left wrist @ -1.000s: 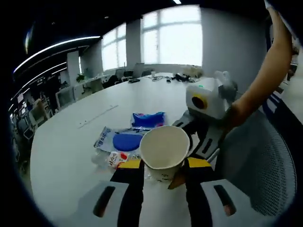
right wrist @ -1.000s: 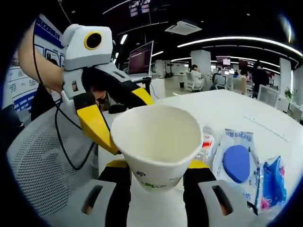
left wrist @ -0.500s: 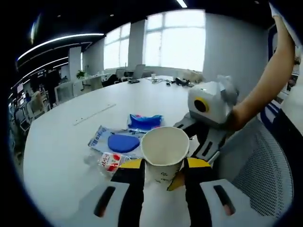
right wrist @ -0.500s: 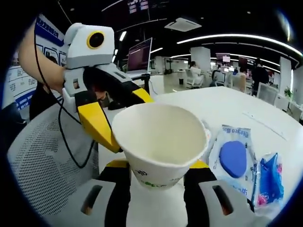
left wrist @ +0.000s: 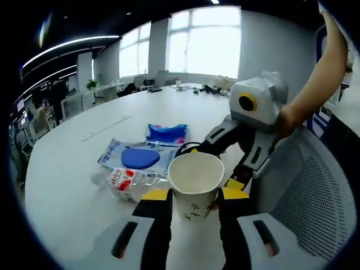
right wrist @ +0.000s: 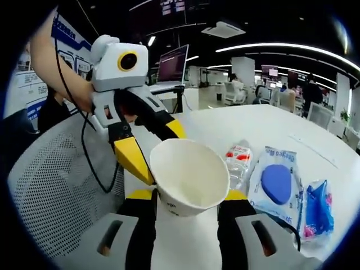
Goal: Arrange the tabletop items into an orderly group along one side of the table until the central work area is clear of visible clutter.
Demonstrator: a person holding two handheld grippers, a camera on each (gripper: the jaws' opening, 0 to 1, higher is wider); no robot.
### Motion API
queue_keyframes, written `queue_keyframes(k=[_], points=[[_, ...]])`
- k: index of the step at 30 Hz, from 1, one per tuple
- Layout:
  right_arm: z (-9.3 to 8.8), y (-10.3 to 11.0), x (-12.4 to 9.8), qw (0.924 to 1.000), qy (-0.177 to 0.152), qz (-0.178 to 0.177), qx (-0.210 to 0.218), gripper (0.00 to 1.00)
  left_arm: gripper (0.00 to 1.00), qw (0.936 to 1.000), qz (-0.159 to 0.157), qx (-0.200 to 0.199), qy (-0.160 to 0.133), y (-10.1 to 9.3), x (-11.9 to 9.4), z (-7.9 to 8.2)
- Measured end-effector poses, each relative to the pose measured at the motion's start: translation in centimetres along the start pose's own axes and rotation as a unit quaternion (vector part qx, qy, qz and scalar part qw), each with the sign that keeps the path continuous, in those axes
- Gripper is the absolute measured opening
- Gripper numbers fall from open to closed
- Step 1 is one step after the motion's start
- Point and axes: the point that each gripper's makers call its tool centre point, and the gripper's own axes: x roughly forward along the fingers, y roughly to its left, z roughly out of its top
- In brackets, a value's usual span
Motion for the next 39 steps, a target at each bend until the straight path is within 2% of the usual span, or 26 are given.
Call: queue_keyframes(k=[9,22,30,39], points=[[-0.4,0.2,-0.3,0.9998,0.013,0.002,-0.014,0.39,0.31,0.9998,-0.005,-0.01,0.014,0.0,0.2,-1.4],[-1.2,0.3,-0.1,0.9994,0.033,0.005,0.0,0.39,0.32,0.9994,0.001,-0.018,0.029,0.2,0.3,-2.9],[-1.3,0.3,-0.2,0.9993,0.038,0.005,0.002,0.39,0.32,0.9992,0.003,-0.023,0.031,0.3,0.2,-3.3],[-1.9,0.9,-0.2,0.9989,0.045,0.011,0.004,0.39,0.32,0.9992,0.001,-0.012,0.037,0.1,0.2,-3.4]])
